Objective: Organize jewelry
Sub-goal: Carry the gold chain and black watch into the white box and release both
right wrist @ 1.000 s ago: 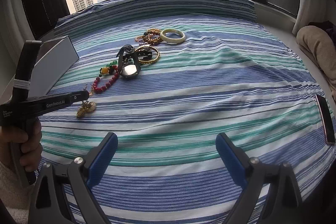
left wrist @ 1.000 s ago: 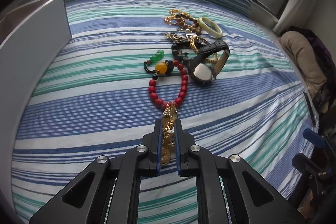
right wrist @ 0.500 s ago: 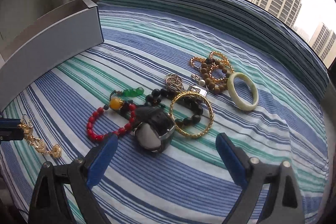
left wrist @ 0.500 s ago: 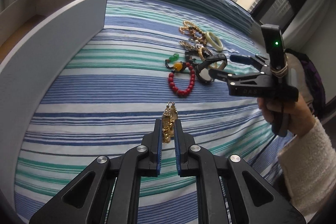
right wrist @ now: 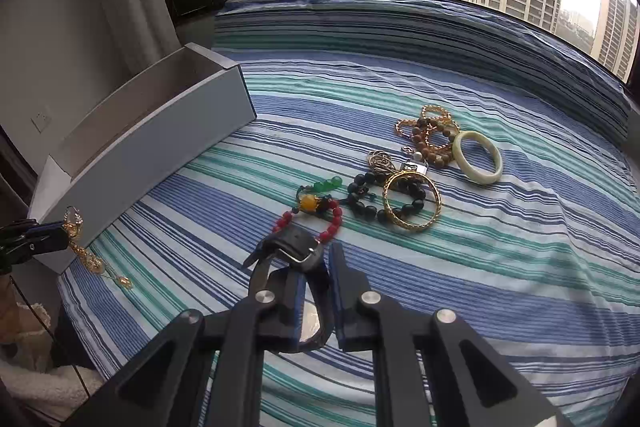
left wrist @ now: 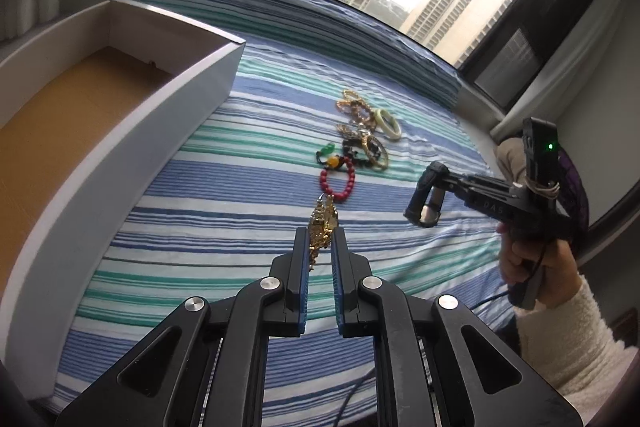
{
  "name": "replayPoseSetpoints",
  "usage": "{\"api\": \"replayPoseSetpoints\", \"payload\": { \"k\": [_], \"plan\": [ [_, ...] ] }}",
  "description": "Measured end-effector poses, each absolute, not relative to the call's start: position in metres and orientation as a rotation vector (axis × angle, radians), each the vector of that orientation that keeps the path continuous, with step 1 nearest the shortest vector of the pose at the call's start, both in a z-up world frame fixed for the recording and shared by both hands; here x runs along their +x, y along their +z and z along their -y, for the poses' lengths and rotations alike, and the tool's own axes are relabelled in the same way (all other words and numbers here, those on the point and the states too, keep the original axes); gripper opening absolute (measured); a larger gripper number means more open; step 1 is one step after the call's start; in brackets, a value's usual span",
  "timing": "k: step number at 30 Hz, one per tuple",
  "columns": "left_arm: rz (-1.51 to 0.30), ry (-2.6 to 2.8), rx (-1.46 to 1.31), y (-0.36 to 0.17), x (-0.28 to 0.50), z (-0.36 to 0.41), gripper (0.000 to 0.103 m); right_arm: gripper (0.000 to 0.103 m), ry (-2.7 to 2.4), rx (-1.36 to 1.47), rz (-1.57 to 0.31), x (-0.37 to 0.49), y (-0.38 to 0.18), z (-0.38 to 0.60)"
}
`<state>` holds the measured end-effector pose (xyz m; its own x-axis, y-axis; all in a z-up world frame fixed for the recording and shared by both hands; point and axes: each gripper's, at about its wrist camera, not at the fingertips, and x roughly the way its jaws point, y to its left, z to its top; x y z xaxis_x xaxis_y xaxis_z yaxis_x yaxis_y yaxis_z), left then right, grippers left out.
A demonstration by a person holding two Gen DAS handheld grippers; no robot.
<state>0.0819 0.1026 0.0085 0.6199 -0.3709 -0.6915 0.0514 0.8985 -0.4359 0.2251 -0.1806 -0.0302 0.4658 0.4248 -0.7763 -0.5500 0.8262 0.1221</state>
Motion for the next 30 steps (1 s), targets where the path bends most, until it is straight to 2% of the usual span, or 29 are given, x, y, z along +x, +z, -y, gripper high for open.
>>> {"api": "replayPoseSetpoints", "payload": {
  "k": [10, 19, 24, 30],
  "plan": [
    [-0.760, -0.181, -0.419, 0.066, 0.053, -0.156, 0.008, 0.012, 0.687, -0.103, -0.877, 0.171, 0.013, 0.134],
    [-0.678, 0.058, -0.386, 0.102, 0.045, -0.236, 0.008, 0.011, 0.846, -0.129, -0.785, 0.165, 0.064, 0.023],
    [-0.687, 0.184, -0.379, 0.088, 0.051, -0.278, 0.008, 0.011, 0.927, -0.130, -0.788, 0.177, 0.070, -0.053],
    [-0.785, 0.293, -0.419, 0.035, 0.065, -0.322, 0.008, 0.011, 1.004, -0.149, -0.841, 0.196, 0.049, -0.131]
  ]
}}
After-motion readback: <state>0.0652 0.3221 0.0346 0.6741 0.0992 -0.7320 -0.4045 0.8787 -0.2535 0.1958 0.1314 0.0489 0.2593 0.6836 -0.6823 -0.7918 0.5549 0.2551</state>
